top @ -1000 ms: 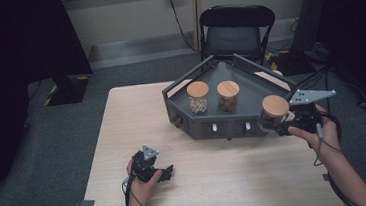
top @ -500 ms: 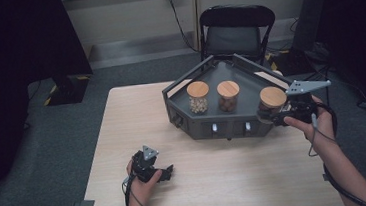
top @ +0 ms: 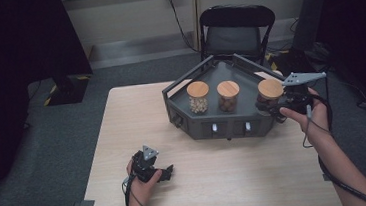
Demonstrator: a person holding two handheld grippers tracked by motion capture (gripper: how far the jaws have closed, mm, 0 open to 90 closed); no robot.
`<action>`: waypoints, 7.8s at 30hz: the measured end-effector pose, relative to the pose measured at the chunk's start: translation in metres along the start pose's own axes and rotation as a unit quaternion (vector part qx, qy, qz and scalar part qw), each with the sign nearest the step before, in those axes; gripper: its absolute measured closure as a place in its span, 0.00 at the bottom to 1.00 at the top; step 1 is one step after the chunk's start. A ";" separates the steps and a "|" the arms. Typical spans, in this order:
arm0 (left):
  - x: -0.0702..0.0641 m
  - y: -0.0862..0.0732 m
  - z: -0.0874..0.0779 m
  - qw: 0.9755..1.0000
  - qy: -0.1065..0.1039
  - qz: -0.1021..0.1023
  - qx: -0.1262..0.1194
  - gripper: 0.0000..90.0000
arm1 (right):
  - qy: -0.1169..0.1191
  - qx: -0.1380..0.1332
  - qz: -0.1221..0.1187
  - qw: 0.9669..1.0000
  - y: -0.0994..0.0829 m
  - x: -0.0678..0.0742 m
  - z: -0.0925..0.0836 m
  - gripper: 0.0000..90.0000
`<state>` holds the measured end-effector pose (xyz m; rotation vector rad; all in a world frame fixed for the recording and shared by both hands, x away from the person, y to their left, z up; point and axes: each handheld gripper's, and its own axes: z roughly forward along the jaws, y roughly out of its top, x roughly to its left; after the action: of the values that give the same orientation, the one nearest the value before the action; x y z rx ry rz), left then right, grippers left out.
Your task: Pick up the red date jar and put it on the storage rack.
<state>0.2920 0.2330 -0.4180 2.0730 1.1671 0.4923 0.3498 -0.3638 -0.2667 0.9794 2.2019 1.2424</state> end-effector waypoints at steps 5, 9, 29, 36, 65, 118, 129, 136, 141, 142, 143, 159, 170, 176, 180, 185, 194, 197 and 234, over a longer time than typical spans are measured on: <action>0.000 0.000 0.000 1.000 0.000 0.000 0.000 0.00 | -0.009 0.008 -0.001 1.000 0.005 0.000 0.006 0.28; 0.000 0.000 0.000 1.000 0.000 0.000 0.000 0.00 | -0.012 0.011 0.006 1.000 0.006 -0.001 0.012 0.28; 0.000 0.000 0.000 1.000 0.000 0.000 0.000 0.00 | -0.024 0.027 0.024 0.999 0.006 -0.008 0.036 0.28; 0.000 0.000 0.000 1.000 0.000 0.000 0.000 0.00 | -0.025 0.034 0.023 0.999 0.004 -0.008 0.042 0.28; 0.000 0.000 0.000 1.000 0.000 0.000 0.000 0.00 | -0.024 0.036 0.025 0.999 0.001 -0.009 0.053 0.28; -0.001 -0.001 -0.001 1.000 0.001 -0.001 0.000 0.00 | -0.034 0.026 0.049 0.998 -0.002 -0.007 0.063 0.12; -0.001 -0.001 -0.001 1.000 0.002 -0.002 0.000 0.00 | -0.034 0.024 0.052 0.998 0.001 -0.006 0.052 0.03; -0.001 -0.001 -0.001 1.000 0.002 -0.002 0.000 0.00 | -0.038 0.029 0.049 0.998 0.002 -0.002 0.048 0.02; -0.001 -0.001 -0.001 1.000 0.002 -0.002 0.000 0.00 | -0.037 0.031 0.046 0.998 0.004 0.001 0.043 0.02; -0.001 -0.001 -0.001 1.000 0.002 -0.002 0.000 0.00 | -0.037 0.029 0.045 0.998 0.004 0.001 0.043 0.02; -0.001 -0.001 -0.001 1.000 0.002 -0.002 0.000 0.00 | -0.037 0.030 0.044 0.998 0.004 0.002 0.042 0.02; -0.001 -0.001 -0.001 1.000 0.002 -0.002 0.000 0.00 | -0.028 0.020 0.050 0.998 -0.003 0.008 0.035 0.02; -0.001 -0.001 -0.001 1.000 0.002 -0.002 0.000 0.00 | -0.028 0.014 0.046 0.998 -0.008 0.014 0.031 0.02; -0.001 -0.001 -0.001 1.000 0.002 -0.002 0.000 0.00 | -0.027 0.006 0.052 0.998 -0.013 0.013 0.026 0.02; -0.001 -0.001 -0.001 1.000 0.002 -0.002 0.000 0.00 | -0.027 0.005 0.052 0.998 -0.016 0.014 0.024 0.02; -0.001 -0.001 -0.001 1.000 0.002 -0.002 0.000 0.00 | -0.025 0.002 0.051 0.998 -0.017 0.015 0.021 0.02; -0.001 -0.001 -0.001 1.000 0.002 -0.002 0.000 0.00 | -0.022 -0.002 0.048 0.999 -0.021 0.018 0.016 0.01; -0.001 -0.001 -0.001 1.000 0.002 -0.002 0.000 0.00 | -0.019 -0.004 0.050 0.999 -0.025 0.018 0.016 0.01; -0.001 -0.001 -0.001 1.000 0.002 -0.002 0.000 0.00 | 0.001 -0.024 0.050 0.998 -0.057 0.032 -0.004 0.01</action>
<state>0.2904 0.2331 -0.4180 2.0709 1.1721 0.4942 0.3056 -0.3619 -0.3141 1.0822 2.1357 1.3352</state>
